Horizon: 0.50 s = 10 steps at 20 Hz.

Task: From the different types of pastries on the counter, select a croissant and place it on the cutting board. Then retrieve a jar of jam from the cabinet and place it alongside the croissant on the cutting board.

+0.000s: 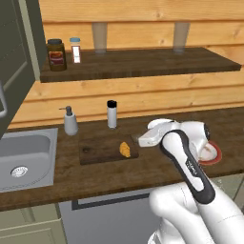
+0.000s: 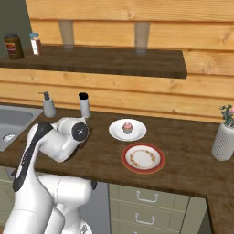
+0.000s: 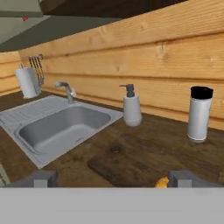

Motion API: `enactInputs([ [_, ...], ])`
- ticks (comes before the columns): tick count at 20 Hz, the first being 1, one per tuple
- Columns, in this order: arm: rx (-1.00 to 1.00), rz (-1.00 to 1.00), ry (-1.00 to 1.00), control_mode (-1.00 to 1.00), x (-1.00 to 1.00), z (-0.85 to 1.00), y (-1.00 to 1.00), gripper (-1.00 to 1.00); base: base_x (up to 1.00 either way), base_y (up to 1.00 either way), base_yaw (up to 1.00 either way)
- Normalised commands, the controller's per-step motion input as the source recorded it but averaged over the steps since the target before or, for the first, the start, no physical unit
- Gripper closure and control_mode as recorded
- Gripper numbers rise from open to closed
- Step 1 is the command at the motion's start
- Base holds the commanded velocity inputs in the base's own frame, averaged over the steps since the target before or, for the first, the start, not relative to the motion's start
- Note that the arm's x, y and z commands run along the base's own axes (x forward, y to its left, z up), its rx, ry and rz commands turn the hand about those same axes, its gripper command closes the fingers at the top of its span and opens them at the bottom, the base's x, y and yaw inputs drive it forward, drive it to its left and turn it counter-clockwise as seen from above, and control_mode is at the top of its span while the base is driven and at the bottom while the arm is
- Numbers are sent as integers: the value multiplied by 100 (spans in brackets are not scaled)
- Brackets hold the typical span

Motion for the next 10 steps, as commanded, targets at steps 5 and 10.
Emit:
enactInputs([
  [5,-2,4,-27,-100,-98,-4,0,-100,0,0,0],
  [10,-1,0,-29,-100,-98,0,10,-100,0,0,0],
])
